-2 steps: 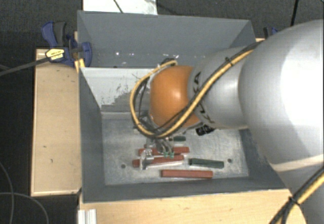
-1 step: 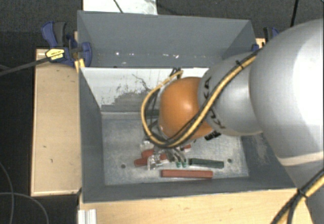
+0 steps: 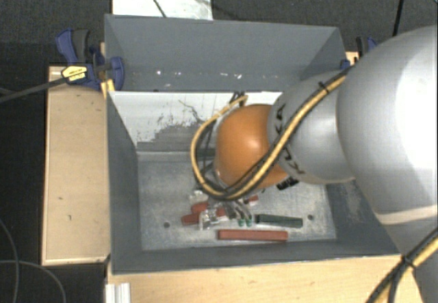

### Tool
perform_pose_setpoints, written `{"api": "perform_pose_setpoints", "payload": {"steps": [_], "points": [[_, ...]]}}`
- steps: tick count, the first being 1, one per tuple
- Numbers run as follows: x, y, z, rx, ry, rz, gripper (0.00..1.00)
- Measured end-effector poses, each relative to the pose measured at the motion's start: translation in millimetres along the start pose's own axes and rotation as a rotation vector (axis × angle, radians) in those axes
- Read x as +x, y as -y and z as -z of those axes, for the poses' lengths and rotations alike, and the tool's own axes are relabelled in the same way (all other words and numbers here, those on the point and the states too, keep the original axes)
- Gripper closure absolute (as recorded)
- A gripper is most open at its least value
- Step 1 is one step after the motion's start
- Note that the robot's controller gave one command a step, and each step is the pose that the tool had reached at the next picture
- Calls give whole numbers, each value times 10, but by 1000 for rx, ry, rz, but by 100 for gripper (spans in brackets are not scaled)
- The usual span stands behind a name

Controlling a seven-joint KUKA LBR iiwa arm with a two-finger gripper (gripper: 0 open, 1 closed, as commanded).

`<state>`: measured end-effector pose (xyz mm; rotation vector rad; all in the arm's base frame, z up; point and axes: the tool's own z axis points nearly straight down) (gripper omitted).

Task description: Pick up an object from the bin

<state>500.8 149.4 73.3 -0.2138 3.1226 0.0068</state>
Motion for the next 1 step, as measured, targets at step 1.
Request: {"api": "perform_pose_setpoints", "payload": {"steps": [1], "points": [[-76,109,1483,2,-2,28,100]]}}
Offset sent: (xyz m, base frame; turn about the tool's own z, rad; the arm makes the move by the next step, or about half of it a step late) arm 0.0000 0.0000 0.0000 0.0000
